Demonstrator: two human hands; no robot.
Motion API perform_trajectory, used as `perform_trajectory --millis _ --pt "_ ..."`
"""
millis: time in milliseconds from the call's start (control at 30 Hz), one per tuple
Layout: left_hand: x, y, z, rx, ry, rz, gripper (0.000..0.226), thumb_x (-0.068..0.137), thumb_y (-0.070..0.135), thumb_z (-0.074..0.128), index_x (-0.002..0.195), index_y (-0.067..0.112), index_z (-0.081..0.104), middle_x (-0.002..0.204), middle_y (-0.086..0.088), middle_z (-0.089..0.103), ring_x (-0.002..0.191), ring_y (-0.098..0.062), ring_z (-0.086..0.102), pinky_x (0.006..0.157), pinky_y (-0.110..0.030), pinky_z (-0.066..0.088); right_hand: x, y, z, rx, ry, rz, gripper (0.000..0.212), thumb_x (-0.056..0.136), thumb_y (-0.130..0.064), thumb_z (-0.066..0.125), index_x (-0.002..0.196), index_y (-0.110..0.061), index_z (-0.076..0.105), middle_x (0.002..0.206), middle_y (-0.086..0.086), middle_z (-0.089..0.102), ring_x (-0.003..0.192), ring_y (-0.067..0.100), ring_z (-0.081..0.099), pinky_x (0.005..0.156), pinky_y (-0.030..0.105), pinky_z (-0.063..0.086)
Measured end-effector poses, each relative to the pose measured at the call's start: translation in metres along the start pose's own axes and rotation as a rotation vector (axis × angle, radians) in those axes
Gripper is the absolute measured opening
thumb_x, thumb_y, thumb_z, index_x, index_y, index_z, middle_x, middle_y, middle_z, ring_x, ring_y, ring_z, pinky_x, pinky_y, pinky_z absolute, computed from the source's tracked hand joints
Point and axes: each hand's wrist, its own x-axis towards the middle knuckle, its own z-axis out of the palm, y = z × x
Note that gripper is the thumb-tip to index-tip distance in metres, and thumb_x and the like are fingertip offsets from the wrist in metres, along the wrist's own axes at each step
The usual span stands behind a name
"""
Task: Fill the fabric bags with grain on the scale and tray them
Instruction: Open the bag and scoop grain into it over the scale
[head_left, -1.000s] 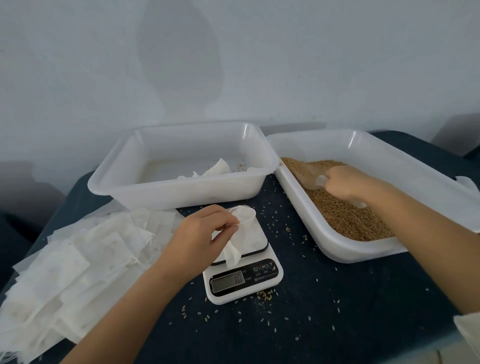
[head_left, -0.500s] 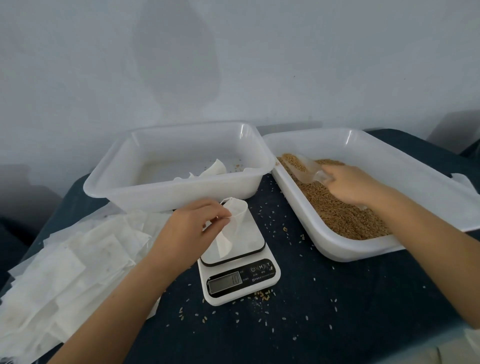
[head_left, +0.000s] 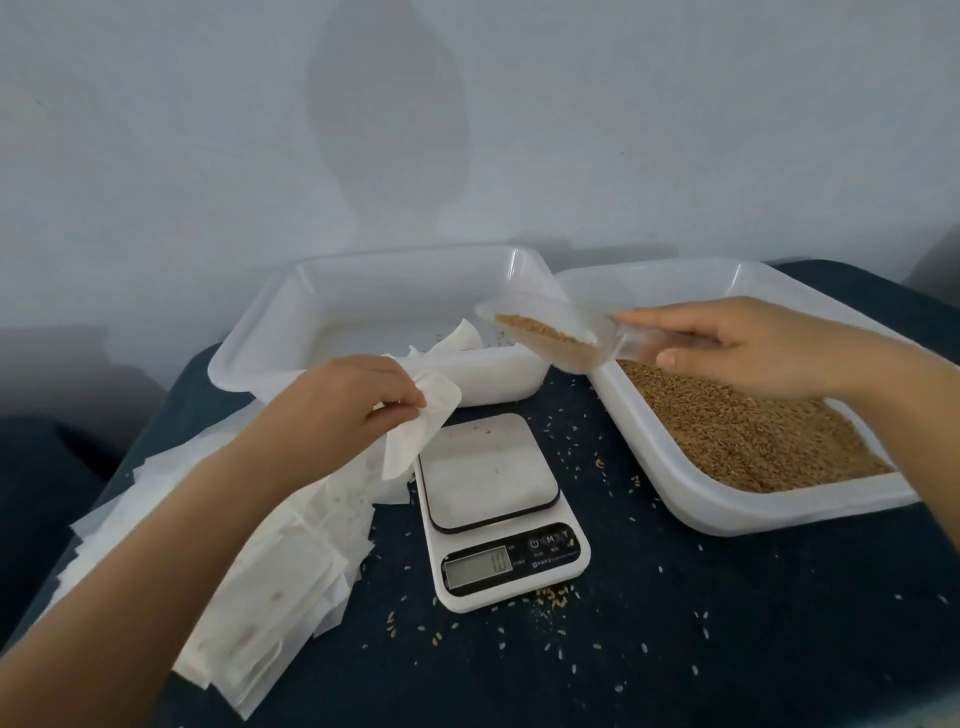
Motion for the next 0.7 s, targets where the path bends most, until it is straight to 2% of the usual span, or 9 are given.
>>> perform_trajectory --millis 100,167,300,367,467,533,600,700 --pt "0.001 -0.004 0.002 0.024 -0.033 -0.013 0.010 0.086 0.016 0.065 0.090 0.015 0.073 0.089 0.007 0.067 0.077 -0.003 0.051 0.072 -0.002 0.034 0.002 -0.009 0.014 0.003 -0.099 -0.068 0.049 0.094 -0.032 0.053 0.126 -0.065 0.035 0.144 -0.028 0.038 0.132 -0.001 0.040 0.113 0.035 0.030" --pt "0.001 -0.005 0.007 0.042 -0.053 -0.015 0.011 0.087 0.019 0.064 0.091 0.016 0.073 0.090 0.007 0.067 0.081 -0.006 0.055 0.072 -0.009 0.036 0.005 -0.011 0.020 -0.071 -0.137 -0.085 0.049 0.095 -0.034 0.053 0.122 -0.070 0.035 0.138 -0.031 0.045 0.127 -0.001 0.046 0.110 0.041 0.036" --pt "-0.002 -0.006 0.014 0.065 -0.043 -0.006 0.008 0.085 0.022 0.065 0.086 0.018 0.072 0.086 0.009 0.066 0.082 -0.009 0.057 0.073 -0.017 0.039 0.008 -0.014 0.025 -0.143 -0.200 -0.097 0.055 0.094 -0.032 0.056 0.114 -0.079 0.032 0.116 -0.047 0.047 0.116 -0.015 0.047 0.104 0.026 0.038" --pt "-0.004 -0.005 0.015 0.055 -0.022 0.017 0.004 0.083 0.021 0.068 0.083 0.017 0.071 0.082 0.008 0.065 0.079 -0.011 0.058 0.072 -0.022 0.043 0.009 -0.015 0.024 -0.137 -0.228 -0.097 0.055 0.094 -0.030 0.057 0.116 -0.075 0.034 0.109 -0.050 0.048 0.110 -0.022 0.047 0.098 0.018 0.038" --pt "-0.005 -0.001 0.016 0.034 -0.011 0.066 0.002 0.080 0.016 0.072 0.080 0.014 0.071 0.078 0.004 0.065 0.074 -0.015 0.059 0.067 -0.032 0.049 0.009 -0.020 0.019 -0.135 -0.254 -0.093 0.051 0.094 -0.028 0.058 0.127 -0.063 0.039 0.119 -0.041 0.053 0.109 -0.021 0.049 0.089 0.009 0.040" --pt "-0.005 0.002 0.017 0.012 -0.008 0.088 0.002 0.080 0.014 0.072 0.080 0.012 0.071 0.078 0.002 0.065 0.073 -0.016 0.059 0.066 -0.034 0.051 0.009 -0.024 0.014 -0.160 -0.268 -0.100 0.050 0.095 -0.029 0.057 0.131 -0.059 0.040 0.123 -0.040 0.051 0.110 -0.022 0.048 0.090 0.009 0.039" --pt "-0.005 0.004 0.018 -0.012 -0.011 0.109 0.002 0.080 0.013 0.072 0.080 0.012 0.071 0.079 0.002 0.066 0.073 -0.015 0.060 0.067 -0.033 0.051 0.010 -0.030 0.009 -0.194 -0.279 -0.108 0.050 0.095 -0.028 0.056 0.131 -0.059 0.040 0.123 -0.042 0.048 0.110 -0.023 0.046 0.093 0.011 0.037" --pt "-0.005 0.007 0.020 -0.044 -0.019 0.130 0.002 0.081 0.014 0.071 0.081 0.012 0.072 0.081 0.003 0.067 0.075 -0.014 0.061 0.069 -0.031 0.051 0.011 -0.035 0.002 -0.224 -0.302 -0.121 0.049 0.094 -0.028 0.057 0.125 -0.062 0.041 0.114 -0.047 0.045 0.103 -0.030 0.042 0.084 0.004 0.036"
